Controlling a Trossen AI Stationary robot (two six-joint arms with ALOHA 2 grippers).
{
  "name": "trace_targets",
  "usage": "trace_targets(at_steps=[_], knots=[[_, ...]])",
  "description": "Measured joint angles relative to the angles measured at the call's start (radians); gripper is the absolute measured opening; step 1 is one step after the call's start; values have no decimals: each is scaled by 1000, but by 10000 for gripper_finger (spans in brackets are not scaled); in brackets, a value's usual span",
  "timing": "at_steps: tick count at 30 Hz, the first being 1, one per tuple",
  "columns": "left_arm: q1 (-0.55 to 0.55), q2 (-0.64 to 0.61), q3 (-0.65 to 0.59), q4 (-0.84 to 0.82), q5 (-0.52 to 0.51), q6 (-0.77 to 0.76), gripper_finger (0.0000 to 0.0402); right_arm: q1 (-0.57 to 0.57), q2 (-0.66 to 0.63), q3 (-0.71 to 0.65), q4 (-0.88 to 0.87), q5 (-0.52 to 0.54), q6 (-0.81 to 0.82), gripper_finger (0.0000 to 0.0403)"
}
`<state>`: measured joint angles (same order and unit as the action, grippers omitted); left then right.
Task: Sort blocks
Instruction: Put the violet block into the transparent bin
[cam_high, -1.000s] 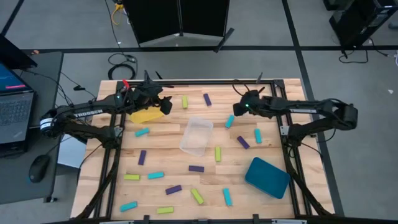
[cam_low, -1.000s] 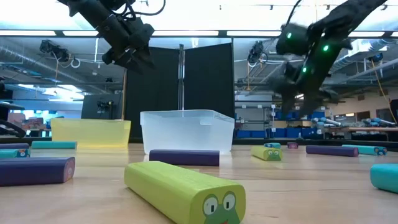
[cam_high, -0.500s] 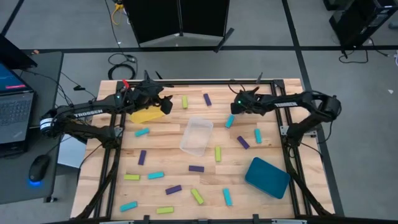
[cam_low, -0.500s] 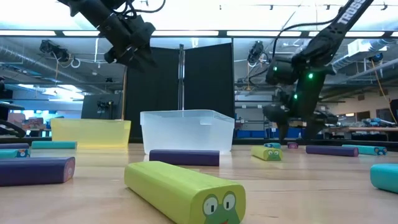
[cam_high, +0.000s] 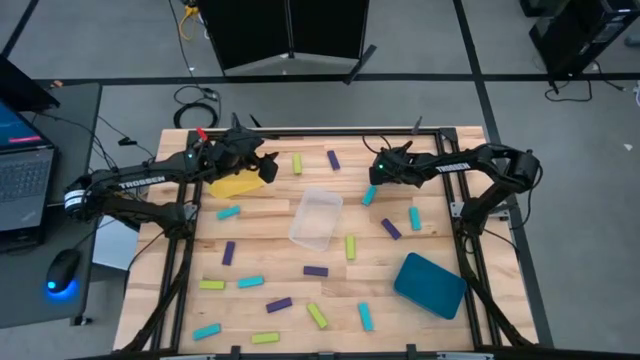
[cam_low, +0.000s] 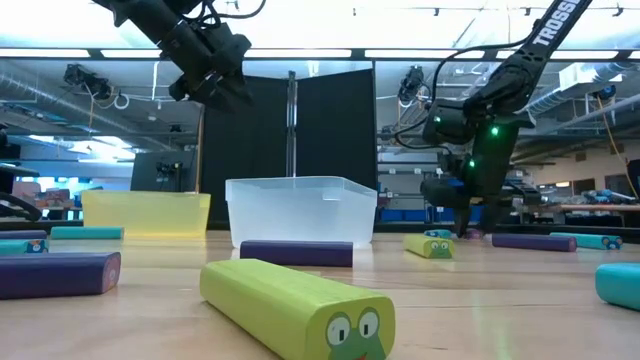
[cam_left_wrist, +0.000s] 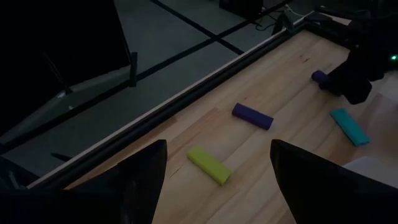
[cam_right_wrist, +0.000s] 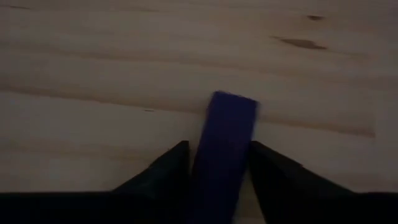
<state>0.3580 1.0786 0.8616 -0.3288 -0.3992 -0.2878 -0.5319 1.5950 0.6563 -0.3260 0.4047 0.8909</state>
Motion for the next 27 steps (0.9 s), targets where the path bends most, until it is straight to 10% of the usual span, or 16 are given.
trace_targets(at_steps=[17, 27], knots=[[0, 0, 0, 4, 2, -35, 292, 86, -122, -7, 60, 10, -173, 117], [0, 1, 0, 4, 2, -38, 291, 318, -251, -6, 587, -154, -444, 117]])
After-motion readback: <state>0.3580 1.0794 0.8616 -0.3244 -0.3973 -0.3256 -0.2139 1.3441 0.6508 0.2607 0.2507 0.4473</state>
